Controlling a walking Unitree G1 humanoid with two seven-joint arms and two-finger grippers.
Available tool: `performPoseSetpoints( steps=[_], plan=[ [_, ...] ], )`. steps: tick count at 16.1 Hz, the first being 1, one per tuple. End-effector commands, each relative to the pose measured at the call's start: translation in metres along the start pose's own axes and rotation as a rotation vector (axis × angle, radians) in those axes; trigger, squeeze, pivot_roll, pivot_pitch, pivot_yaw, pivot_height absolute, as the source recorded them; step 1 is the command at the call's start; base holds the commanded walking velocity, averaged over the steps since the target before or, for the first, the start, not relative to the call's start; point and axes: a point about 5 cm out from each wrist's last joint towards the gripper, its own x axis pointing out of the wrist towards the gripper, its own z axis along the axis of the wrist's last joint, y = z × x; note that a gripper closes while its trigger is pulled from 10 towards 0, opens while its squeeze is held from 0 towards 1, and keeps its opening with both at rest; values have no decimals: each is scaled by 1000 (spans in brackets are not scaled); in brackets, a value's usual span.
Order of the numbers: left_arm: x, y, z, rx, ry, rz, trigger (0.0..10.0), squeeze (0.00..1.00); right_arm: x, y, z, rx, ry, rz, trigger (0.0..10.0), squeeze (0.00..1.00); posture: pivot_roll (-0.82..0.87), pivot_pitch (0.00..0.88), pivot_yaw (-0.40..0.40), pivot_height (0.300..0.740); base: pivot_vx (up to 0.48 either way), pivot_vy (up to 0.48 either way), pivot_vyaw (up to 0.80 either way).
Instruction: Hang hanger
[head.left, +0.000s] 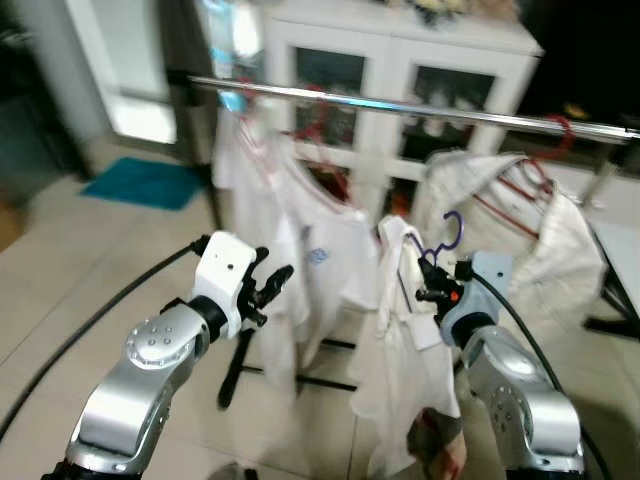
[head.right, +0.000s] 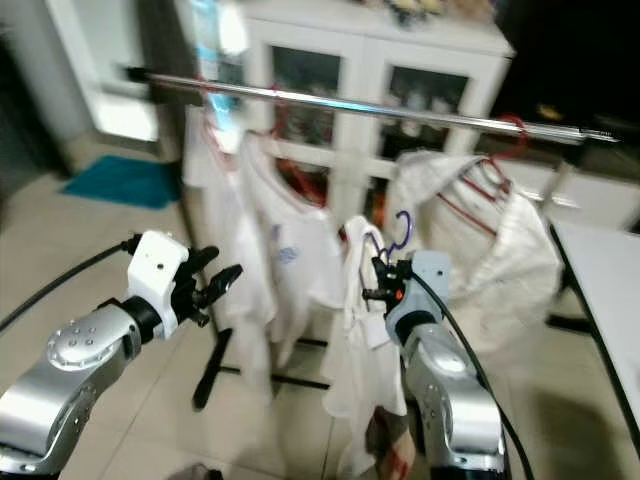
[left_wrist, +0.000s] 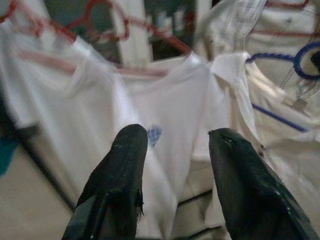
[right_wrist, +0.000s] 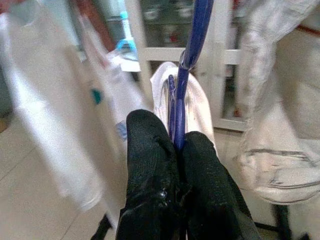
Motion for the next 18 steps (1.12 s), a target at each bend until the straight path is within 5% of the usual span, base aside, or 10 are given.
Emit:
performPoseSetpoints(
  steps=[1, 9, 10, 11, 12, 17, 18],
  plan=[
    [1, -1, 1, 12, 3, -9, 10000, 0, 0, 1, 4, 3, -10, -1, 10000, 0, -85, 0, -40, 719, -255, 0, 0],
    [2, 2, 2, 24, 2, -5, 10000, 0, 2, 4, 5, -4, -6, 41, 10000, 0, -85, 0, -41, 719, -251, 0, 0],
    [4, 3, 1, 33, 13, 4, 10000, 0, 3, 11, 9, 1, -22, 124, 4510, 0, -85, 0, -44, 719, 0, 0, 0],
    [5, 2, 0, 28, 15, 4, 10000, 0, 4, 15, 11, -12, -31, 173, 1451, 0, -85, 0, -44, 719, 0, 0, 0],
    [6, 1, 3, -31, -20, -33, 10000, 1000, 4, 24, 16, -19, -38, 271, 0, 0, -88, 0, -45, 719, 0, 0, 0],
    [27, 7, 11, 35, -41, -20, 10000, 1000, 2, 60, 34, -44, -63, 597, 0, 0, -85, 0, -58, 719, 0, 0, 0],
    [31, 11, 12, 43, -43, -2, 10000, 549, 0, 63, 38, -43, -78, 644, 0, 0, -83, 0, -61, 719, 0, 0, 0]
  ],
)
